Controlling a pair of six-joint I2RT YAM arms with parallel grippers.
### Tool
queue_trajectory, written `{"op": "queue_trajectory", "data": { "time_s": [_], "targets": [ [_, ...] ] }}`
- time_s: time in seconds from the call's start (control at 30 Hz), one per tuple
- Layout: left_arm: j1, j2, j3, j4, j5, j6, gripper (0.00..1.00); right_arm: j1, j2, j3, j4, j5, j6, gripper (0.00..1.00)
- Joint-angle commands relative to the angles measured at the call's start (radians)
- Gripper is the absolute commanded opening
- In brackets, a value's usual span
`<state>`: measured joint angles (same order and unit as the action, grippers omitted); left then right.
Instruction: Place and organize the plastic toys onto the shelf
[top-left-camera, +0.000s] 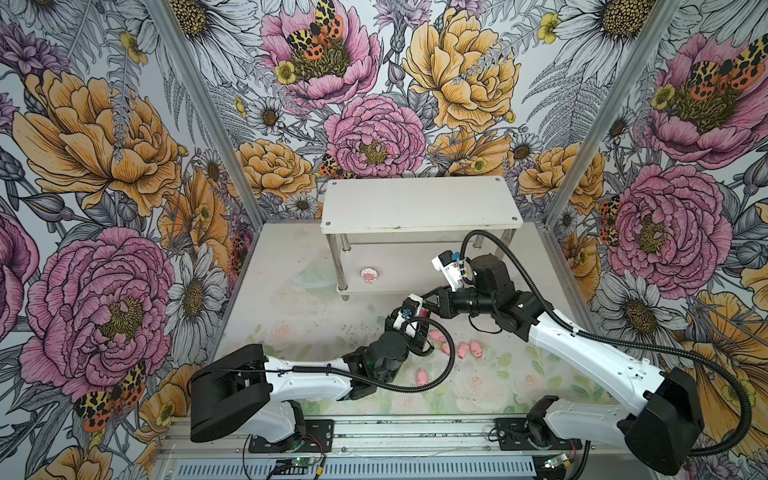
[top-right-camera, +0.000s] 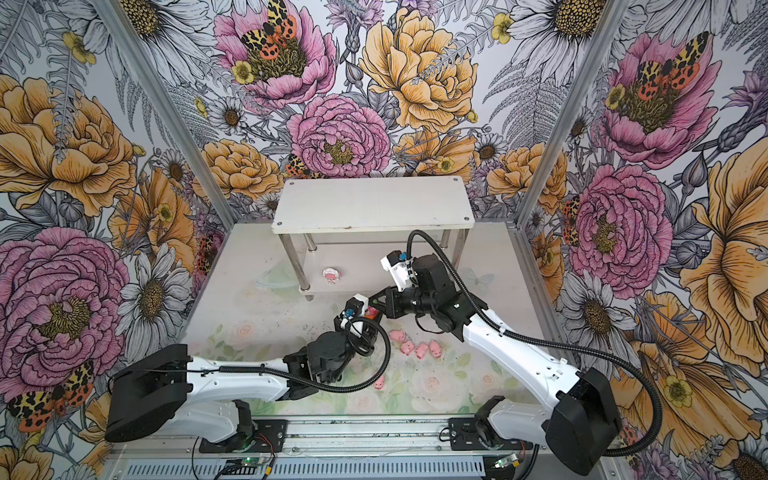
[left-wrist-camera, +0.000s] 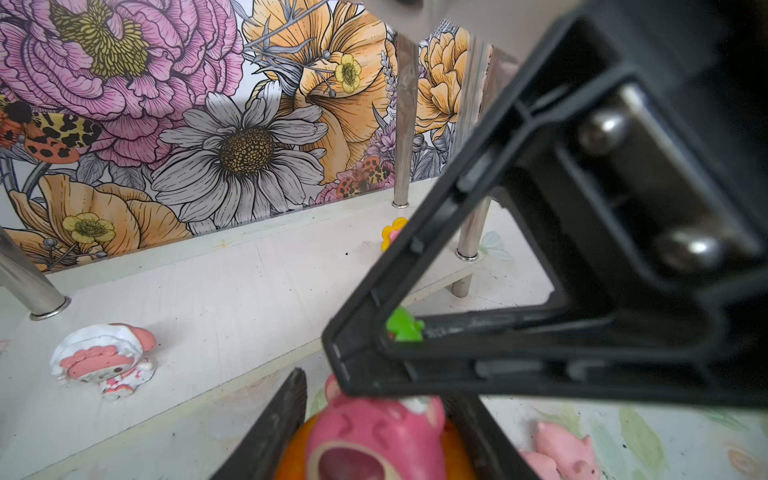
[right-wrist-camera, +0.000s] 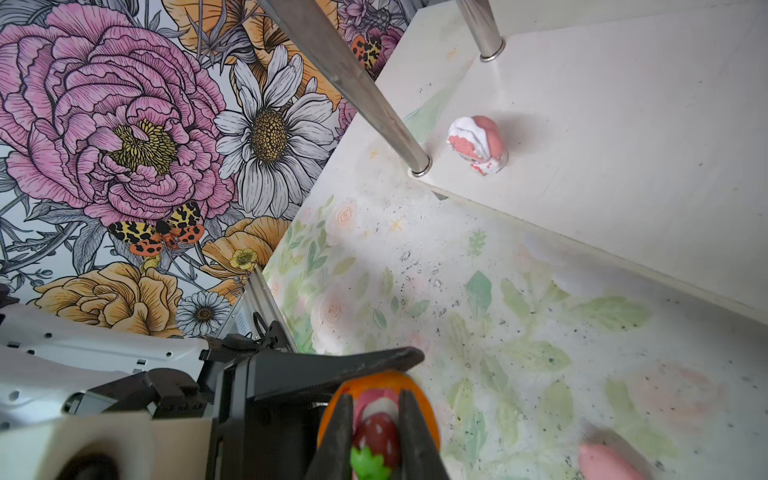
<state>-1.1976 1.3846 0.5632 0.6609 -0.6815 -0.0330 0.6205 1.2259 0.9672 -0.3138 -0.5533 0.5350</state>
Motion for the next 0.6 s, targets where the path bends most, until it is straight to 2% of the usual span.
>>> {"op": "queue_trajectory", "data": {
  "time_s": [0.0,0.07,0.2,0.37,0.47,0.57],
  "targets": [
    [-0.008,-0.025,0.005,0.026,-0.002,0.018,0.35,0.013,0.016,0.040,0.007,-0.007,-0.003,0.03],
    [-0.008,-0.031,0.002,0.029,-0.009,0.012,0.47,0.013,0.022,0.043,0.004,-0.009,-0.013,0.00],
    [-0.007,-0.059,-0.022,0.055,-0.021,-0.013,0.99,0.013,0.048,0.058,0.003,-0.020,-0.062,0.00],
    [-0.005,-0.161,-0.082,0.021,-0.049,-0.077,0.99,0.012,0.086,0.091,-0.005,-0.015,-0.200,0.00],
    [0.003,-0.290,-0.154,-0.037,-0.065,-0.163,0.99,0.012,0.105,0.094,-0.004,0.035,-0.304,0.00],
    [0.031,-0.463,-0.213,-0.201,-0.089,-0.301,0.99,0.015,0.123,0.091,0.005,0.096,-0.430,0.00]
  ]
}}
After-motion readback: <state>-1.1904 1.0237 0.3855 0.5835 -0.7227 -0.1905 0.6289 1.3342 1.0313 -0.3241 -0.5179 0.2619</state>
